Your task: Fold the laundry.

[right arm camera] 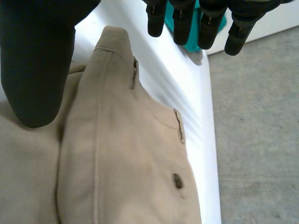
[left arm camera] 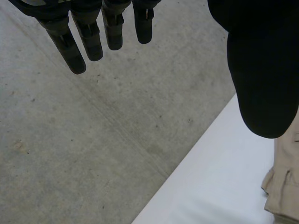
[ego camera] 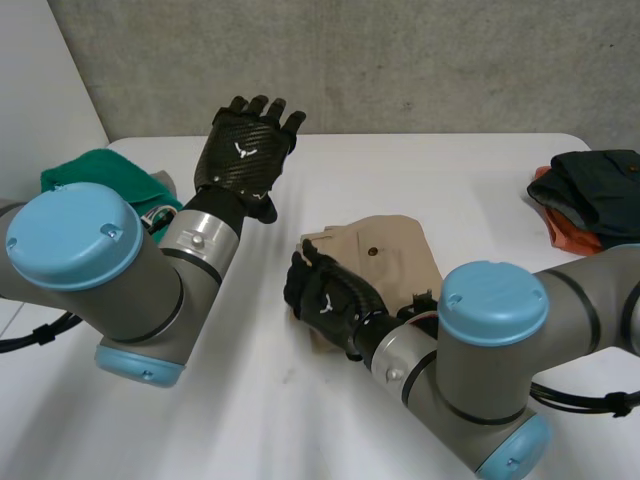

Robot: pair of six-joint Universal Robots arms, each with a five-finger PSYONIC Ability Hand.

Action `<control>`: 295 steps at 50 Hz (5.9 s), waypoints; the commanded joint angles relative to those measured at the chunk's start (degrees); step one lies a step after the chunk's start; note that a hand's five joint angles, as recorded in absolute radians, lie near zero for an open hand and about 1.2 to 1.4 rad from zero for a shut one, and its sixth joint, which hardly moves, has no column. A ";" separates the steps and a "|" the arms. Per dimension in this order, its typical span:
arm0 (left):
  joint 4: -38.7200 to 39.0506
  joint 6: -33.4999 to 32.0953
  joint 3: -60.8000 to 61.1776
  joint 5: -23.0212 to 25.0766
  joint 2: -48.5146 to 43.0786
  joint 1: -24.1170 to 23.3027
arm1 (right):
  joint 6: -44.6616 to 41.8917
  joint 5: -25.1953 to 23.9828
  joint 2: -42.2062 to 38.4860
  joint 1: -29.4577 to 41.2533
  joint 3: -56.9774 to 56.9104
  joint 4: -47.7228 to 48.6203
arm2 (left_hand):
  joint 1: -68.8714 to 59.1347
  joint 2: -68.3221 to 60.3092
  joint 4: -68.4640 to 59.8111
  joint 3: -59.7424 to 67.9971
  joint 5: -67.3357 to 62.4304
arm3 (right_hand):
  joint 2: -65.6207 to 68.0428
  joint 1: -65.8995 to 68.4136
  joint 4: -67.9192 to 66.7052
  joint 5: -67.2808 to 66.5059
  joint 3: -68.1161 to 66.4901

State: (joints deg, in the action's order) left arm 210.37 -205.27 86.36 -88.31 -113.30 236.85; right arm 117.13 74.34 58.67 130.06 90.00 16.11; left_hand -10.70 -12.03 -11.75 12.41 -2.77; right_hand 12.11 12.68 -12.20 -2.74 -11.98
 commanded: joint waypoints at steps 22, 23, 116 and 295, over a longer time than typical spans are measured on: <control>-31.41 15.25 -31.60 -3.52 -21.16 -10.45 | 55.22 0.90 -0.46 -22.75 -21.08 -28.30 | -1.02 0.30 0.02 -0.68 1.05 | -2.11 -2.68 2.20 2.74 1.98; -32.82 15.08 -32.65 -5.19 -22.91 -10.36 | 55.75 0.81 -1.87 -22.75 -21.97 -29.37 | -1.19 0.14 -0.15 -0.52 0.88 | -2.11 -2.68 2.20 2.74 1.98; -35.73 18.85 -21.85 33.65 5.02 -1.74 | 49.42 -4.89 -4.34 -45.15 -32.34 14.83 | -0.86 0.47 0.19 -0.85 1.21 | 67.89 67.32 -67.80 -67.26 -68.02; -17.80 -7.52 -6.65 14.57 -17.66 17.77 | 38.79 14.08 6.46 -13.43 10.28 -2.31 | -69.30 -67.97 -68.25 67.59 -67.23 | 67.89 67.32 -67.80 -67.26 -68.02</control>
State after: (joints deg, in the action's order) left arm 193.12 -213.85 80.50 -73.14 -132.41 256.49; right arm 156.44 87.93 64.31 117.16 100.01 11.36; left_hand -67.53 -65.08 -64.54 64.19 -54.09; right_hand 64.24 62.38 -63.48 -52.23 -63.51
